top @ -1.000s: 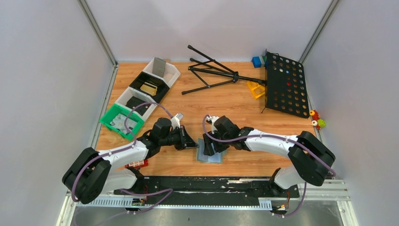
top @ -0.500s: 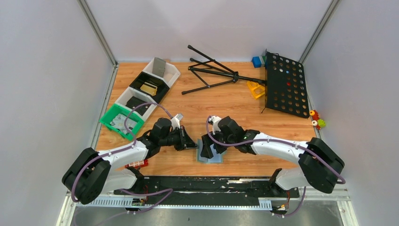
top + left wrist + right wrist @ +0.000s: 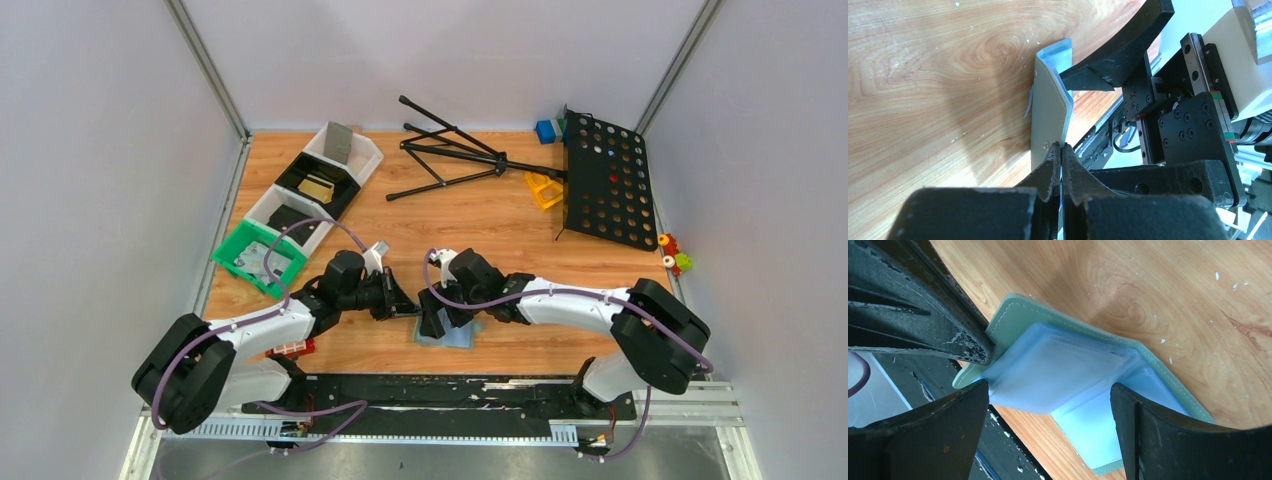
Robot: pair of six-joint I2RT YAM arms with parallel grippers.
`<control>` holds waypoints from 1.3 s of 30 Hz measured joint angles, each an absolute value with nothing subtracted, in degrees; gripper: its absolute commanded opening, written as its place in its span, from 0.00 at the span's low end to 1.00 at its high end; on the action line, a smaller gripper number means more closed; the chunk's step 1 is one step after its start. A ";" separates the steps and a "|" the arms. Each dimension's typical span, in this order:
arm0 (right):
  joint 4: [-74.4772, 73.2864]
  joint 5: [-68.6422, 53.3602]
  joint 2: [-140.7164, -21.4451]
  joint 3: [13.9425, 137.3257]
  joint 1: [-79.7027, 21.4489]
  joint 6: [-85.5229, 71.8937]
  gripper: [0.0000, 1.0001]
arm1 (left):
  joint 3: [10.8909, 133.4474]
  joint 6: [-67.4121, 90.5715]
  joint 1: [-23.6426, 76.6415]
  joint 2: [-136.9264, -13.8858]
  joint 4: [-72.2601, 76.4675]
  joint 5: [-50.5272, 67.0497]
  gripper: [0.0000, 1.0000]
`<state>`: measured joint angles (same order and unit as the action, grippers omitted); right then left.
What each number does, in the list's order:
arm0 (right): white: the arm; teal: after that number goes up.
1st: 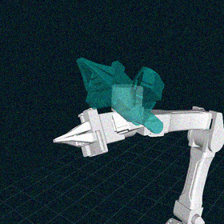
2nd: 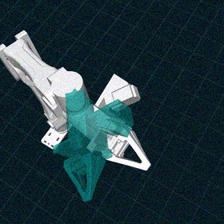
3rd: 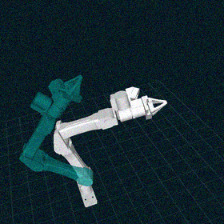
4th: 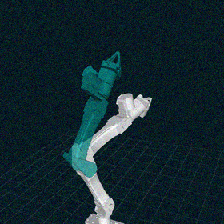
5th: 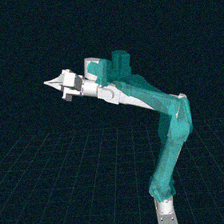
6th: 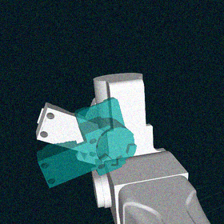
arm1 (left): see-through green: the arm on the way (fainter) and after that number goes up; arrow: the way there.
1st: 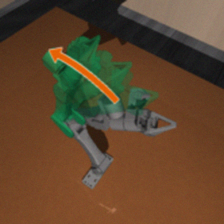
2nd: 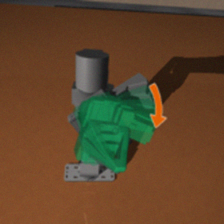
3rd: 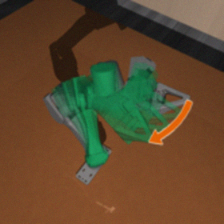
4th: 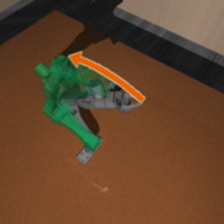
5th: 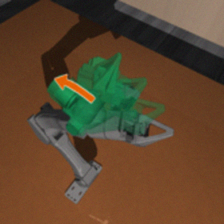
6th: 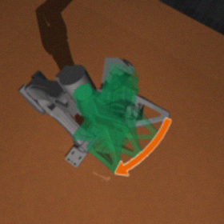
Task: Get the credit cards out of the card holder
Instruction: Remove the credit card from the card holder.
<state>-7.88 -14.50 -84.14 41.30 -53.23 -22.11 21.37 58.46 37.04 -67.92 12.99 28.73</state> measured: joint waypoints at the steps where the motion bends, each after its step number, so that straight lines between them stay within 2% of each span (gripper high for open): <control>1: -7.90 -14.20 -84.16 41.32 -53.23 -22.11 0.91 | 21.37 58.48 37.04 -67.92 12.99 28.64 0.00; 10: -11.07 -6.96 -84.18 42.85 -53.49 -23.53 0.77 | 21.37 58.43 37.04 -67.92 12.84 27.42 0.00; 17: -12.01 -3.95 -82.91 41.74 -52.45 -24.71 0.81 | 21.37 58.35 37.04 -67.92 12.40 26.92 0.00; 27: -13.30 -6.04 -77.03 38.94 -49.56 -24.49 0.86 | 21.37 58.17 37.04 -69.38 12.62 28.34 0.00; 29: -13.45 -6.87 -77.01 38.94 -48.84 -24.36 0.81 | 21.37 58.15 37.04 -69.69 12.62 28.49 0.00; 34: -14.11 -7.64 -77.08 38.94 -47.62 -24.34 0.63 | 21.37 57.80 37.04 -69.76 12.60 28.62 0.00; 39: -14.09 -8.99 -77.03 38.94 -46.13 -24.36 0.51 | 21.37 57.36 37.04 -69.76 12.56 28.67 0.00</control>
<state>-14.09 -8.99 -77.03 38.94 -46.13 -24.36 21.37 57.36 37.04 -69.76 12.56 28.67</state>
